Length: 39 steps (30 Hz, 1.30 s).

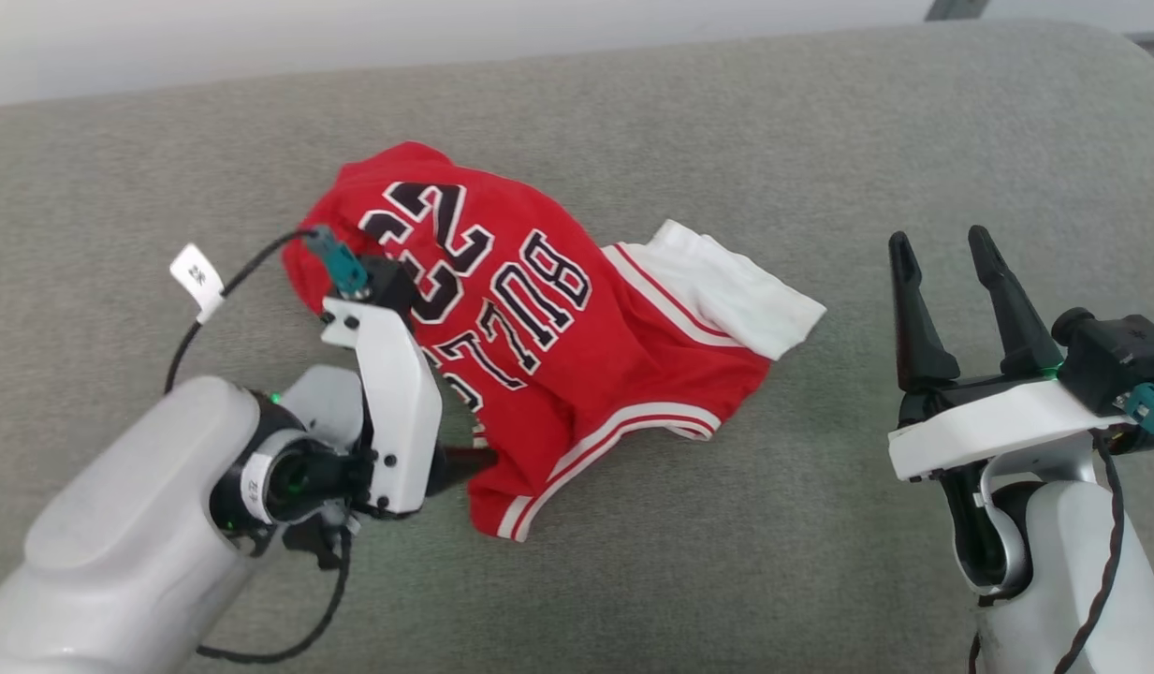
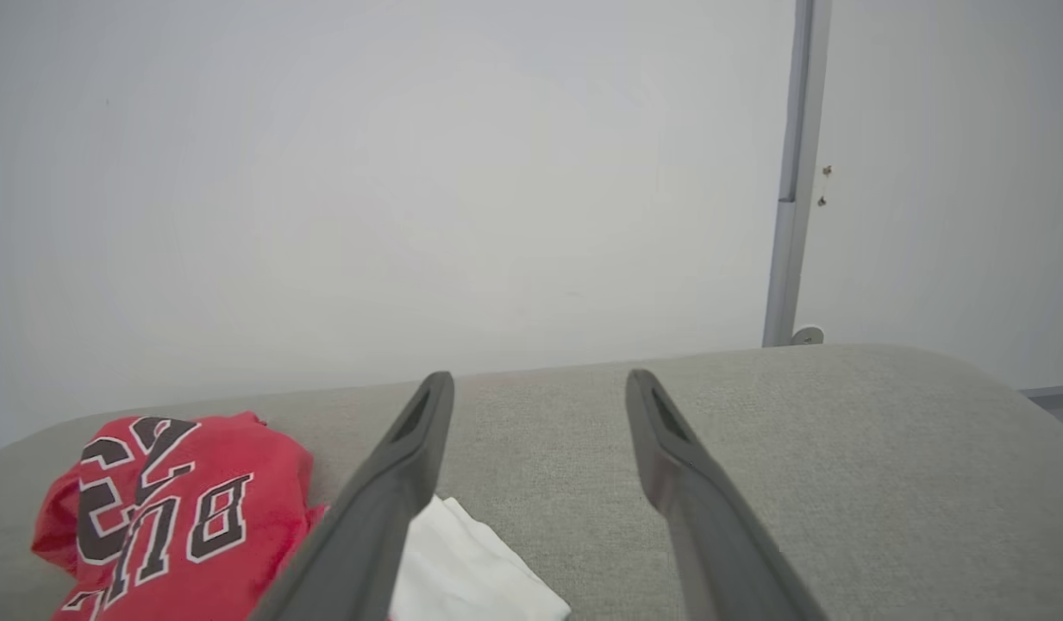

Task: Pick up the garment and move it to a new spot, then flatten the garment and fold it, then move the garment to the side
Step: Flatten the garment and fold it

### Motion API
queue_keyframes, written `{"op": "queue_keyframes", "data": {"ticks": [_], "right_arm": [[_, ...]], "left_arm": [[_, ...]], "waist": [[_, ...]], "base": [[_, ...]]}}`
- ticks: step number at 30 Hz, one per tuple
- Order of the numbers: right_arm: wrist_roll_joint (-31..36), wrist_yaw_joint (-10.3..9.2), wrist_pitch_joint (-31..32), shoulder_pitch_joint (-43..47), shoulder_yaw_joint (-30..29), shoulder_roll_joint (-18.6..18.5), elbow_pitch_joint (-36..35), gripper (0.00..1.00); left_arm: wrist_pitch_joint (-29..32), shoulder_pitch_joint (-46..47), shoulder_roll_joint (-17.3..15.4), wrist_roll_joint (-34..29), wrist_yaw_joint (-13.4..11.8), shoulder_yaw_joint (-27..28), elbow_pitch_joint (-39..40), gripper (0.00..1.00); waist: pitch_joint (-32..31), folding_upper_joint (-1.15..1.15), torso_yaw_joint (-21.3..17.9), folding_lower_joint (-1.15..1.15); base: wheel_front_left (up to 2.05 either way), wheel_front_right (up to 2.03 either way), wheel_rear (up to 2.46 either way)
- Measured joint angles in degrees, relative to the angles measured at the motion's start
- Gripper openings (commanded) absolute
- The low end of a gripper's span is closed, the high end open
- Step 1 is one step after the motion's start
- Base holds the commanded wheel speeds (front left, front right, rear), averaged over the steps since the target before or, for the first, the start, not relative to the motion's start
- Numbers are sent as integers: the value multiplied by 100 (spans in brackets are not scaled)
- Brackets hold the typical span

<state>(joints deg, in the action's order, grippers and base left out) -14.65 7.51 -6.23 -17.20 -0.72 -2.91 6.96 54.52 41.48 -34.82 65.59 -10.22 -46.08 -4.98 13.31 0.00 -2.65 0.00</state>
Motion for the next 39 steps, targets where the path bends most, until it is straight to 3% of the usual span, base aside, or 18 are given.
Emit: {"op": "queue_keyframes", "data": {"ticks": [7,11,12,13,22,30,34,39], "right_arm": [[-84,0,-52,-70,20,-2,48,100],[-127,0,-69,-72,32,-5,98,100],[-127,0,-85,-73,36,-2,104,100],[-127,0,-85,-73,40,-2,112,100],[-115,0,-85,-25,-100,-3,118,100],[-56,0,15,25,-157,-1,65,100],[-21,-1,69,41,-218,-4,11,100],[11,0,120,45,-227,-2,-67,100]], "left_arm": [[-63,-222,205,304,-116,84,-424,100],[-109,-287,338,313,13,18,-965,100],[-100,-286,379,347,68,19,-1094,34],[-107,-272,403,347,155,12,-1198,0],[-352,-198,402,500,403,220,-1879,0],[-634,-225,-346,493,372,591,-1929,0],[-775,-339,-806,439,237,756,-1935,0],[-942,-383,-1021,547,211,1035,-1813,0]], "waist": [[191,0,-352,0],[245,0,-470,0],[247,0,-483,0],[243,0,-489,0],[137,0,-335,0],[2,0,-52,0],[-29,0,81,0],[-34,0,186,0]], "base": [[0,0,0],[0,0,0],[0,0,0],[0,0,0],[0,0,0],[0,0,0],[0,0,0],[0,0,0]]}}
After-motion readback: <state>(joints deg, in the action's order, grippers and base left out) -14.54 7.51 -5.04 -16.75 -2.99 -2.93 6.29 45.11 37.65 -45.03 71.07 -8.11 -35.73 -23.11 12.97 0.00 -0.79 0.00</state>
